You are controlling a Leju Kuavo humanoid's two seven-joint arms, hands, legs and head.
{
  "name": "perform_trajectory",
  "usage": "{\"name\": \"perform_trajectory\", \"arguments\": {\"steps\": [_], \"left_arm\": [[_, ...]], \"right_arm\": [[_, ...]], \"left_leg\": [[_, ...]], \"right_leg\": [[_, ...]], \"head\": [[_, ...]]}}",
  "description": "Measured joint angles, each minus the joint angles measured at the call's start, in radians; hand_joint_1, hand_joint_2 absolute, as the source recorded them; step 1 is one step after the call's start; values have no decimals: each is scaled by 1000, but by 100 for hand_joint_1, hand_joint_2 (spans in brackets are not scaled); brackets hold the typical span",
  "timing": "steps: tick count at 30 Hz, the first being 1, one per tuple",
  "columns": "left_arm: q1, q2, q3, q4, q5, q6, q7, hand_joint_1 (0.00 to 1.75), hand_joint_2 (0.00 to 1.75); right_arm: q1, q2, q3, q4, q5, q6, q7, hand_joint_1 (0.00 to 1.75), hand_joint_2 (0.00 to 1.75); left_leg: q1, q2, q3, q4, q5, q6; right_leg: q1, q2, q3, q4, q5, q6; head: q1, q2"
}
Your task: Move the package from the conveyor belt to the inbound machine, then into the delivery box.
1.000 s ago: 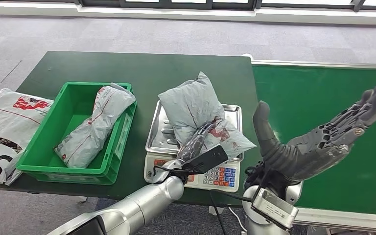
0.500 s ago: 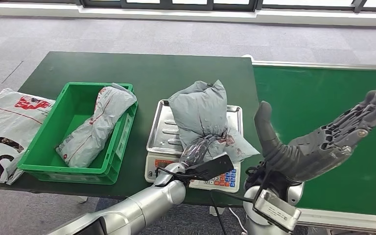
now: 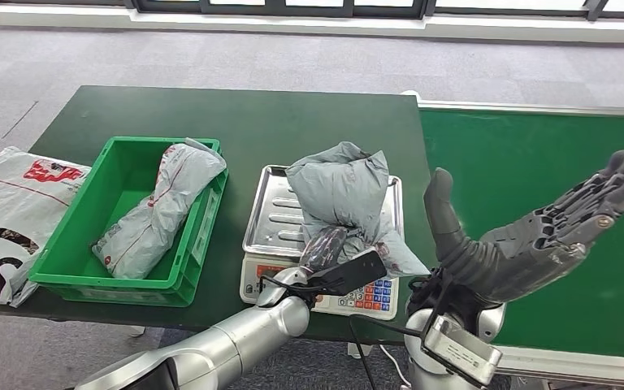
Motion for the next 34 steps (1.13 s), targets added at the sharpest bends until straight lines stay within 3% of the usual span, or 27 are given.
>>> {"name": "perform_trajectory", "arguments": {"steps": [5, 7, 9, 11, 14, 16, 19, 23, 34], "left_arm": [[-3, 0, -21, 14, -120, 202, 28, 175, 175], [-6, 0, -13, 16, -205, 232, 54, 175, 175], [5, 0, 44, -17, -404, 237, 98, 175, 175], [34, 0, 183, -87, -766, 239, 119, 175, 175], [78, 1, 481, -219, -1365, 239, 100, 175, 175], [96, 1, 652, -311, -1532, 239, 90, 175, 175], [113, 1, 829, -424, -1527, 239, 90, 175, 175], [136, 1, 947, -522, -1531, 239, 106, 174, 175], [183, 1, 1012, -624, -1547, 238, 157, 161, 175]], "right_arm": [[1, 0, -4, -2, 0, 0, 0, 0, 175], [1, 0, -5, -3, 0, 0, 0, 0, 175], [1, 0, -8, -3, -1, 0, 0, 0, 175], [2, 0, -14, -3, -2, 0, 0, 0, 175], [3, 0, -22, -3, -6, 0, 0, 0, 175], [3, 0, -25, -4, -8, 0, 0, 0, 175], [3, 0, -29, -4, -10, 0, 0, 0, 175], [3, 0, -30, -4, -8, 0, 0, 0, 175], [3, 0, -30, -6, 10, 0, 0, 0, 175]], "left_leg": [[0, 2, -1, 0, 0, 0], [0, 3, -1, 0, 0, 0], [0, 4, -1, 0, 0, 0], [0, 4, -2, 0, 0, 0], [0, 6, -3, 0, 1, -1], [0, 9, -4, 0, 1, -2], [0, 10, -5, 0, 1, -2], [0, 8, -6, 0, 1, -2], [0, 7, -8, 0, 1, -2]], "right_leg": [[0, 2, -2, 0, 0, 0], [0, 3, -3, 0, 1, -1], [0, 3, -3, 0, 1, -1], [0, 3, -4, 0, 1, -1], [0, 6, -7, 0, 1, -1], [0, 9, -8, 0, 2, -2], [1, 10, -10, 0, 3, -2], [2, 9, -10, 1, 3, -2], [1, 8, -12, 1, 3, -2]], "head": [[0, 0], [0, 0], [0, 0], [0, 0], [0, 0], [0, 0], [0, 0], [0, 0], [0, 0]]}}
